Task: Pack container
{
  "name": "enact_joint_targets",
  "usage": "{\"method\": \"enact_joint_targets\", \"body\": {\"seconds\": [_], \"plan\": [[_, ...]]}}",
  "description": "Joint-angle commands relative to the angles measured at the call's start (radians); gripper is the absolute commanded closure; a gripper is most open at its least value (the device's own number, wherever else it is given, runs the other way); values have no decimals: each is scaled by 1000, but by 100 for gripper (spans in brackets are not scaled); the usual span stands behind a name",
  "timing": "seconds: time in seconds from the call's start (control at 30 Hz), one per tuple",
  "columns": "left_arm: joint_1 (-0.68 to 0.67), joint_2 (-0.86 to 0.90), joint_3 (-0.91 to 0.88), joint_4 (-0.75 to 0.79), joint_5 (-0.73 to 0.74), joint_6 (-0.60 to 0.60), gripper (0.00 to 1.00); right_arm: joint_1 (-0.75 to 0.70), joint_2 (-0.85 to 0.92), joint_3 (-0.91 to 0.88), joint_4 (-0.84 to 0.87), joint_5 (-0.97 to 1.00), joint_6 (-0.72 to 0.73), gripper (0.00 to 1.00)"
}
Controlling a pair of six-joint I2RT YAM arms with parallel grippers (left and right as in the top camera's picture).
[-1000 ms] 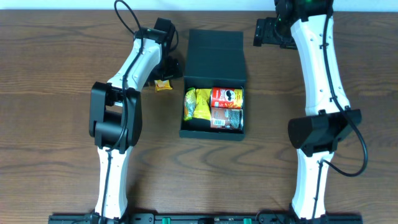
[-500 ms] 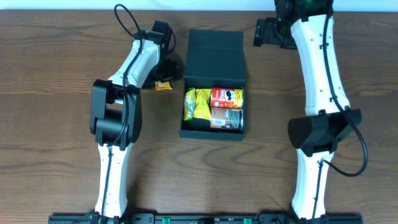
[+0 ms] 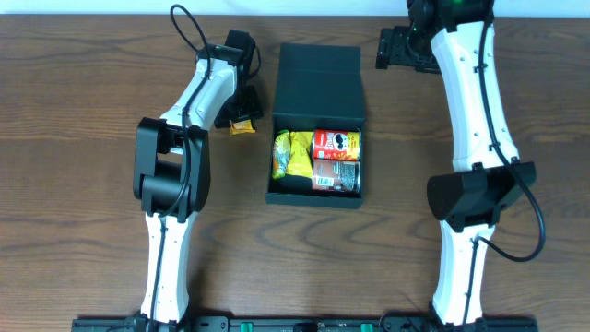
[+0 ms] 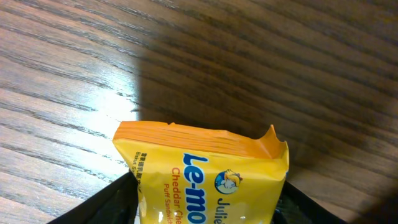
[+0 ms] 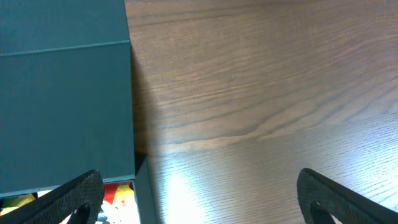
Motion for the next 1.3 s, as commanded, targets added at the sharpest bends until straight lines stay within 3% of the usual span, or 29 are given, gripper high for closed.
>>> {"method": "enact_joint_targets", "body": {"seconds": [0.0, 0.47, 1.27], "plan": [[2, 29, -5, 1, -26, 3, 36, 0, -5, 12, -1, 1, -13, 1], [2, 28, -4, 0, -25, 3, 47, 0, -5, 12, 3, 1, -13, 1], [2, 26, 143, -146, -23, 4, 50, 0, -5, 12, 29, 0, -12, 1]]}}
